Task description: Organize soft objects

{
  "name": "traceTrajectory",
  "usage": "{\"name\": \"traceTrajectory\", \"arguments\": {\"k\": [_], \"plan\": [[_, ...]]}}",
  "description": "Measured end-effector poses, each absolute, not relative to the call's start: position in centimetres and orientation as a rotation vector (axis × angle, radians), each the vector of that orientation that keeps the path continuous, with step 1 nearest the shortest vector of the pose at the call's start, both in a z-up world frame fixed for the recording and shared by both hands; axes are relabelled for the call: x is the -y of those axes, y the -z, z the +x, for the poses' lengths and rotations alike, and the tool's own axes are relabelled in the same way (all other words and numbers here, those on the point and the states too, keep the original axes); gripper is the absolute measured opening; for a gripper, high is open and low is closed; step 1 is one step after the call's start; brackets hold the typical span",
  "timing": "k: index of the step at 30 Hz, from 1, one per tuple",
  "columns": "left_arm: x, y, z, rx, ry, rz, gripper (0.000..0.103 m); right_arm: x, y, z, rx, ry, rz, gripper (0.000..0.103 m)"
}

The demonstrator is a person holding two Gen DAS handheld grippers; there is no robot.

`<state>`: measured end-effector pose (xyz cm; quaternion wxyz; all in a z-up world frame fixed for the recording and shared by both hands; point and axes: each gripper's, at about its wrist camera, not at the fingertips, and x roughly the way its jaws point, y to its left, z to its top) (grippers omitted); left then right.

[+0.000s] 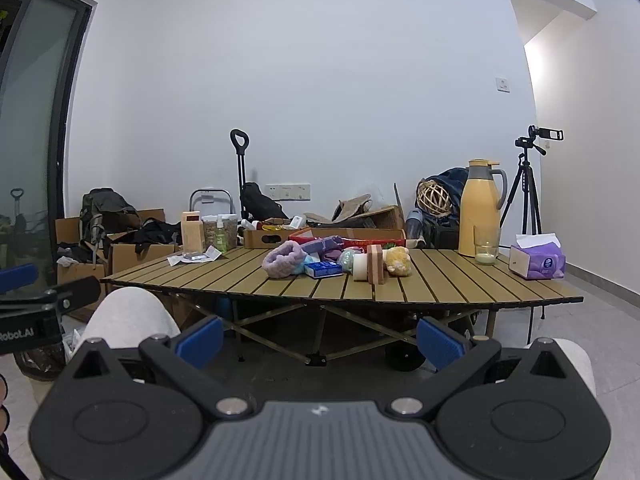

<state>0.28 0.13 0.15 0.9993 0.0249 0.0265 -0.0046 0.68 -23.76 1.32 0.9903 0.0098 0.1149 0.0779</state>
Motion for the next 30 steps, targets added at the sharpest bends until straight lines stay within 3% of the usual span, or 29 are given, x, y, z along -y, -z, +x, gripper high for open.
{"name": "traceTrajectory", "arguments": {"k": [30], "plan": [[-0.46,-0.03,-0.19,-0.039,0.025,0.068,0.103,24.0,-1.35,0.5,-0.225,-0.157,0.028,0.103]]}}
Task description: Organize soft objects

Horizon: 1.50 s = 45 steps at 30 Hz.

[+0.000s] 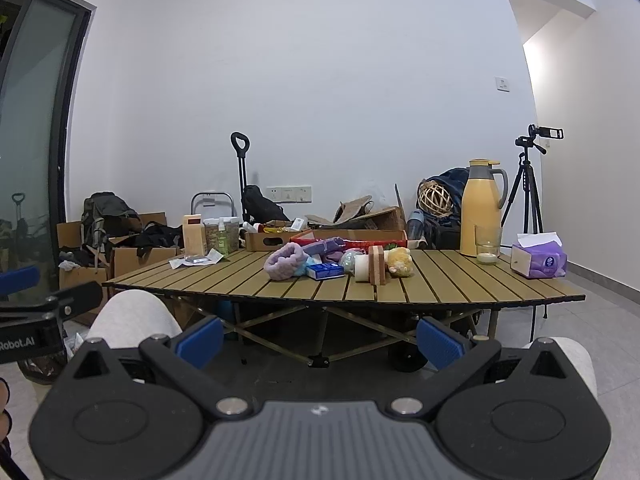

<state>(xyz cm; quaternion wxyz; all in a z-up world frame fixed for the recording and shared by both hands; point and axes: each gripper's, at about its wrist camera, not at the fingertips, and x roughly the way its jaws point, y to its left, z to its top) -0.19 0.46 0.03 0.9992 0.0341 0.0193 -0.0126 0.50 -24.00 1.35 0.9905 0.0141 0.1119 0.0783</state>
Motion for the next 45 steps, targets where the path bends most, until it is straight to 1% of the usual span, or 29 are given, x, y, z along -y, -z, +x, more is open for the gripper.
{"name": "traceTrajectory", "arguments": {"k": [45], "plan": [[-0.29,-0.17,-0.56,-0.03,0.023,0.07,0.103,23.74,-1.55,0.49,-0.22,-0.15,0.03,0.103]]}}
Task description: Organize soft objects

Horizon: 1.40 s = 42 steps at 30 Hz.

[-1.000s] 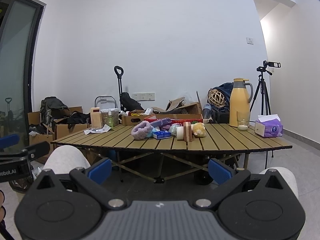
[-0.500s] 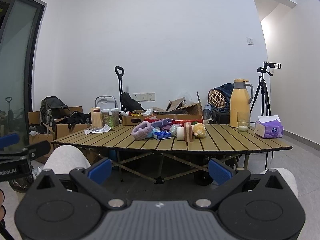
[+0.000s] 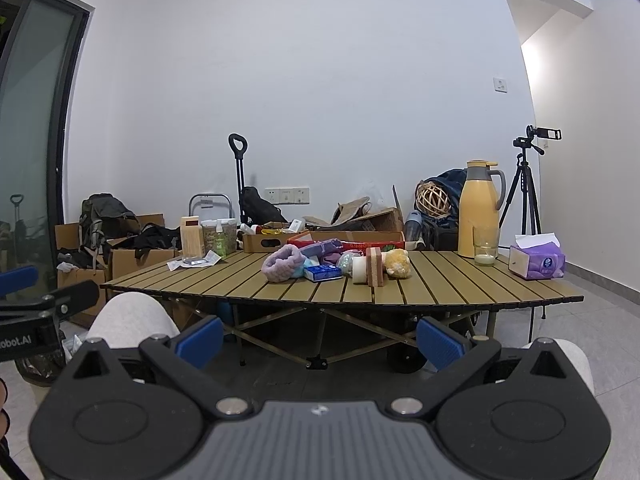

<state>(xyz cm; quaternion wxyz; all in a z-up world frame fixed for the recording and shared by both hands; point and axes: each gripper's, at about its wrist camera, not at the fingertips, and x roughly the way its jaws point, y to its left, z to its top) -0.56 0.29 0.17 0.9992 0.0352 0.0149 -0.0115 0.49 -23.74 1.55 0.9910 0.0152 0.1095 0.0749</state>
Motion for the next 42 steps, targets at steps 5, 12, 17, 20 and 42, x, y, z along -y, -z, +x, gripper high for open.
{"name": "traceTrajectory", "arguments": {"k": [5,12,17,20,42], "plan": [[-0.3,-0.2,-0.5,-0.029,0.023,0.07,0.103,23.8,-1.6,0.5,-0.222,-0.148,0.032,0.103],[-0.3,-0.3,-0.4,-0.032,0.025,0.067,0.103,23.9,-1.8,0.6,-0.215,-0.148,0.03,0.103],[-0.2,-0.2,0.0,-0.04,0.03,0.063,0.103,23.9,-1.7,0.8,-0.218,-0.146,0.031,0.103],[-0.4,-0.3,0.1,-0.038,0.025,0.063,0.103,23.8,-1.7,1.0,-0.221,-0.146,0.03,0.103],[-1.9,-3.2,19.7,-0.232,0.031,-0.046,0.103,26.8,-5.0,16.3,-0.238,-0.077,0.058,0.103]]}}
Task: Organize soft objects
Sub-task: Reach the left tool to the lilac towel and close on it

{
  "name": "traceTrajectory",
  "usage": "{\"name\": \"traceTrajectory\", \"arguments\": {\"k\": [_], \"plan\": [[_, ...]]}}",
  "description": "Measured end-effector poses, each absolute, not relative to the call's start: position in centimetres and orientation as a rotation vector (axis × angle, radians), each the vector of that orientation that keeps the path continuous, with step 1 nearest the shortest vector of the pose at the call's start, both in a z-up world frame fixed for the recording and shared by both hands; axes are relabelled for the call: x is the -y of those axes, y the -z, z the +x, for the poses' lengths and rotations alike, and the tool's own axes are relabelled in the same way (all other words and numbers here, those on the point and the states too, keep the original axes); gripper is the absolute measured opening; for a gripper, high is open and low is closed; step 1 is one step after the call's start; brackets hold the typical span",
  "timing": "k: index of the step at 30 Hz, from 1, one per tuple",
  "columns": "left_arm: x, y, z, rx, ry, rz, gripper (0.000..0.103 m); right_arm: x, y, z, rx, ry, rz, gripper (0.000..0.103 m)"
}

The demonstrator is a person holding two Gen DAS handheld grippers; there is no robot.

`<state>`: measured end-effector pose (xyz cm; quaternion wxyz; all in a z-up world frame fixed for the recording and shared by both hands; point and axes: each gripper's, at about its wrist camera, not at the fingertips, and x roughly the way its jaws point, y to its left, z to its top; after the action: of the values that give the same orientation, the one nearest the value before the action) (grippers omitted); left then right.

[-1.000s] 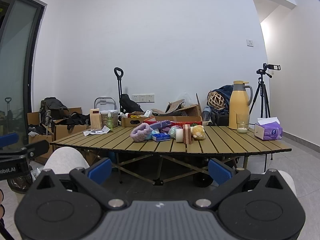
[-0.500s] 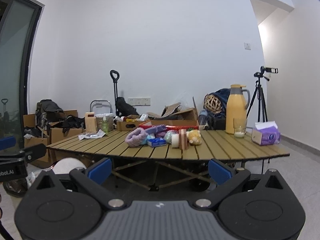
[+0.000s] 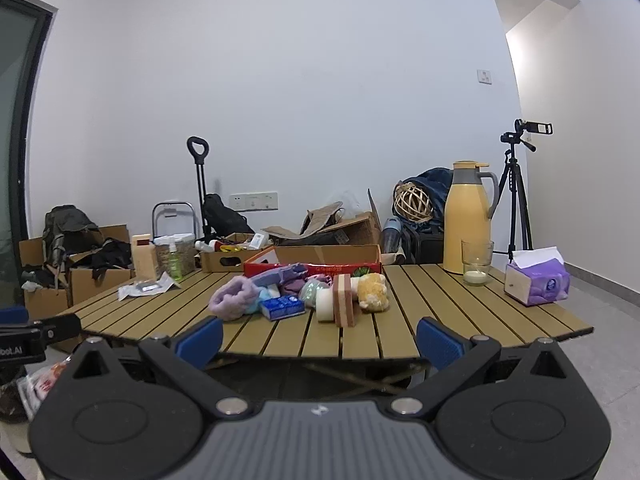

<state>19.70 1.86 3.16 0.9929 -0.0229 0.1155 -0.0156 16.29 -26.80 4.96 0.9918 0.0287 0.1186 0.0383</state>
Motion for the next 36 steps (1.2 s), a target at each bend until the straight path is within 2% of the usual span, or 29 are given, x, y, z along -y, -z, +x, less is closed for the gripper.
{"name": "traceTrajectory", "arguments": {"k": [10,15,19,22,29,30,32,34,36], "plan": [[-1.3,-1.6,34.5,-0.285,0.061,-0.059,0.103,26.4,-3.5,30.9,-0.312,-0.097,0.038,0.103],[-2.9,0.5,42.5,-0.376,0.043,-0.158,0.101,25.6,-2.2,38.1,-0.352,-0.145,0.069,0.103],[-6.0,1.6,47.4,-0.429,0.039,-0.303,0.092,23.6,-1.0,43.3,-0.36,-0.206,0.048,0.103],[-8.0,1.7,51.4,-0.465,0.01,-0.4,0.075,22.0,-0.6,47.3,-0.402,-0.259,0.076,0.103],[-8.0,4.3,56.5,-0.591,0.101,-0.444,0.059,17.8,0.2,55.7,-0.49,-0.372,0.124,0.103],[-7.9,4.8,56.3,-0.608,0.118,-0.435,0.059,17.4,0.3,56.7,-0.499,-0.381,0.146,0.099],[-7.7,5.3,55.5,-0.614,0.164,-0.432,0.059,16.8,0.8,58.0,-0.532,-0.391,0.184,0.081],[-7.7,5.5,54.2,-0.606,0.237,-0.449,0.059,16.5,2.0,58.7,-0.591,-0.395,0.185,0.04],[-7.7,5.6,53.0,-0.593,0.289,-0.473,0.059,16.6,3.4,57.9,-0.642,-0.407,0.182,0.028]]}}
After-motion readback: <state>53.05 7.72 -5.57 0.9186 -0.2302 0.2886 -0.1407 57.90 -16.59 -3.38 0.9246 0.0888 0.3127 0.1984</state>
